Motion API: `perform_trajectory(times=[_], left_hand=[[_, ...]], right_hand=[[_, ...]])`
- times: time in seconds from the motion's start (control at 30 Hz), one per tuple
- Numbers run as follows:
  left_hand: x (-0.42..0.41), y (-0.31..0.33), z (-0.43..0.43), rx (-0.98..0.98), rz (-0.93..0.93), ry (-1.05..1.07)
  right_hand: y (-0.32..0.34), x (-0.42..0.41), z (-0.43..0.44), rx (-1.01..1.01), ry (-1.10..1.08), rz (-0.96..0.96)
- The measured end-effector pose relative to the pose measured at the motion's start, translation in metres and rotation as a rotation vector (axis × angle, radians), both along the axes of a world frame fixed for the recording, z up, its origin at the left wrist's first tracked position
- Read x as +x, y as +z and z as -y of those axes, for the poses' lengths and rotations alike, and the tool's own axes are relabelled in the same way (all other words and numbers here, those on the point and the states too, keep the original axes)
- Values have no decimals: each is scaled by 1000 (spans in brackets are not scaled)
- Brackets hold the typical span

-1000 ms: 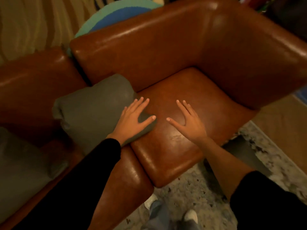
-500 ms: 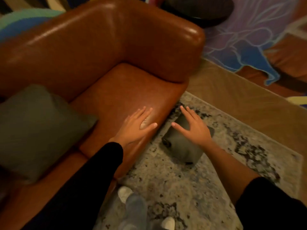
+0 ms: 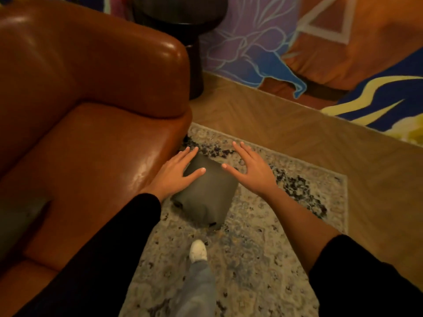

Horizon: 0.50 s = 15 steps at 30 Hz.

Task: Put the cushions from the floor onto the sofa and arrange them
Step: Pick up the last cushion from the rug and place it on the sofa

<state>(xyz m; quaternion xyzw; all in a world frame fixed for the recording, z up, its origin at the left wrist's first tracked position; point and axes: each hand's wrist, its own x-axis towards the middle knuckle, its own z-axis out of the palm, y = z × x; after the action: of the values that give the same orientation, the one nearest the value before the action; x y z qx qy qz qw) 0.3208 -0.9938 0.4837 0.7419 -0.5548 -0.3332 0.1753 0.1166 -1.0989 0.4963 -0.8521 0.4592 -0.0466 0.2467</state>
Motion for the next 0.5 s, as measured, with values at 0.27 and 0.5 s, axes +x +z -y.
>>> perform_trajectory(times=[0.27,0.5], left_hand=[[2,-21,86,66,-45,54],[16,-33,121,134,-79,174]], right_hand=[[-13,1,93,43,52,-69],[-26,30,153,87,190,-129]])
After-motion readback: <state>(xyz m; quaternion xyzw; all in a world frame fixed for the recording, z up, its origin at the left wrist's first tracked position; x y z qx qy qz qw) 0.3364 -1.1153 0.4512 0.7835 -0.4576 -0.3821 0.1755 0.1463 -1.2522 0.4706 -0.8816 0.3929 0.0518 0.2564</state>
